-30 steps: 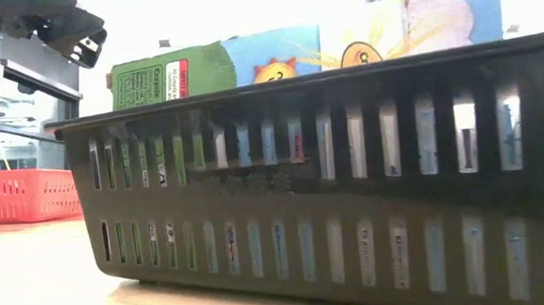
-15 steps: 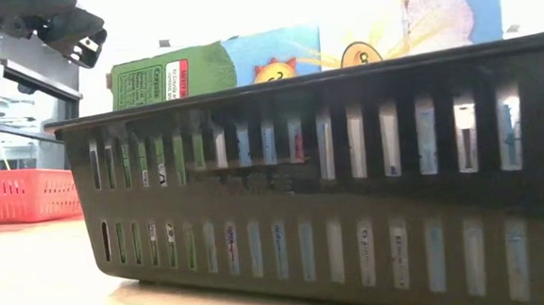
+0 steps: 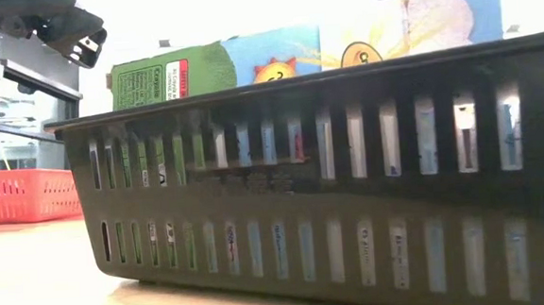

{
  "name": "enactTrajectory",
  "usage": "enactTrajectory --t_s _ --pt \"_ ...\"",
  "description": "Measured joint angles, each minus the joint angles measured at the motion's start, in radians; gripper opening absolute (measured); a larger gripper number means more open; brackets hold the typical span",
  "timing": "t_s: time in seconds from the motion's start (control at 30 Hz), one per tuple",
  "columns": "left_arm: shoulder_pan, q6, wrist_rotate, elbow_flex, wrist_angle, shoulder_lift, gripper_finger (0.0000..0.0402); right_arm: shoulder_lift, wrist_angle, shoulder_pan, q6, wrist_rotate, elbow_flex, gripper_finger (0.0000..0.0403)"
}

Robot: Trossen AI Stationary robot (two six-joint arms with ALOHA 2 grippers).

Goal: Pick & Place Office Desk Supplies
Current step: Put the red spring keychain into the orange bin

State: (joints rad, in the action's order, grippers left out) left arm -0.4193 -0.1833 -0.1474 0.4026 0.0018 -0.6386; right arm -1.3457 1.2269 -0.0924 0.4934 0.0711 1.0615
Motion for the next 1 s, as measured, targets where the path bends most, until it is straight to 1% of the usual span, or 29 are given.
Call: enactTrajectory --t_s 0.1,0.33,0.5,1.0 --pt "0.0 0.0 0.0 0.0 0.0 0.0 0.0136 -0.004 -0.012 -0.001 0.0 0.0 -0.014 0.0009" --pt "0.0 0.0 -0.001 0.0 0.0 0.0 0.0136 -0.005 -0.129 -0.001 0.013 -0.028 -0.143 0.0009" --pt "0.0 0.0 -0.001 0.0 0.0 0.0 0.0136 -0.005 -0.182 -0.001 0.019 -0.029 -0.199 0.0009" --pt "0.0 0.0 -0.006 0.0 0.0 0.0 0.0136 -0.005 -0.216 -0.001 0.0 -0.029 -0.224 0.0009"
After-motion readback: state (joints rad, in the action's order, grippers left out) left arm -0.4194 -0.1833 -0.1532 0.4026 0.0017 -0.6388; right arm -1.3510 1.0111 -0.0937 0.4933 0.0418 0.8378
